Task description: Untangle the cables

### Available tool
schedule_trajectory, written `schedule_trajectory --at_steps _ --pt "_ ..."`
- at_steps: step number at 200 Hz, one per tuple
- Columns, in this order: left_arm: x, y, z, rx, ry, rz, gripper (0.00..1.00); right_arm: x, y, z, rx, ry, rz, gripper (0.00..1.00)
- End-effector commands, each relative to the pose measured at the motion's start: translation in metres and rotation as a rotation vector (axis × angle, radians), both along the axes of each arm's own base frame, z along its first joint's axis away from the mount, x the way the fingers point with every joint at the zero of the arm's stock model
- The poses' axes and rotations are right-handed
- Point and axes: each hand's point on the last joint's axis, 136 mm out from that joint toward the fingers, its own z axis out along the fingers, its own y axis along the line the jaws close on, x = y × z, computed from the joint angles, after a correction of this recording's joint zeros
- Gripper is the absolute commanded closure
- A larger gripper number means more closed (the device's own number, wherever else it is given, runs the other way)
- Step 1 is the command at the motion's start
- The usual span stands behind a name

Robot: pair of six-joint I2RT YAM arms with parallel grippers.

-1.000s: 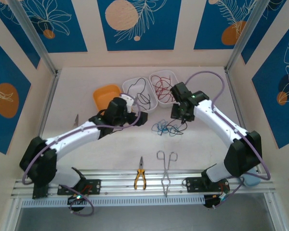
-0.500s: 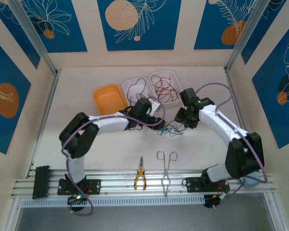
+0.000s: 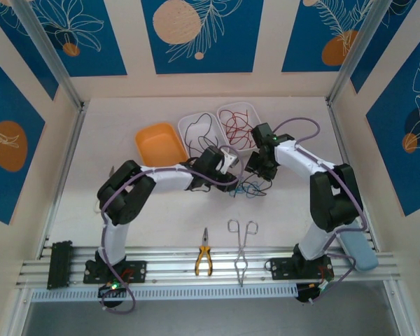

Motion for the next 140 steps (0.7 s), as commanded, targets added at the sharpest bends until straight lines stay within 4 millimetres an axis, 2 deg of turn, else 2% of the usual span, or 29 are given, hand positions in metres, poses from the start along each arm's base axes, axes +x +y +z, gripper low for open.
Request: schedule_trajectory --at_steps 1,14,64,80,95,119,140 --pt "-0.009 -0.006 -0.003 -0.034 0.021 -0.017 0.76 0.006 0.009 -0.003 0.034 0.011 -0.004 0.5" --pt "-0.01 -0.006 -0.005 -0.036 0.027 -0.014 0.81 0.008 0.012 -0.008 0.045 0.018 -0.001 0.5" --pt "-0.01 -0.007 -0.004 -0.047 0.026 -0.01 0.88 0.008 0.017 -0.029 0.055 0.063 -0.003 0.51" --pt "-0.012 -0.006 -0.004 -0.046 0.023 -0.01 0.91 0.008 0.018 -0.033 0.057 0.071 -0.002 0.56" --pt "-0.012 -0.003 -0.004 -0.04 0.018 -0.003 0.95 0.006 0.016 -0.034 0.049 0.075 -0.002 0.66" --pt "-0.012 0.004 0.002 -0.033 0.002 0.022 0.99 0.002 0.009 -0.027 0.019 0.065 -0.007 0.81" --pt "-0.014 0.015 0.009 -0.02 -0.021 0.056 1.0 -0.003 0.002 -0.021 0.005 0.052 -0.013 0.88"
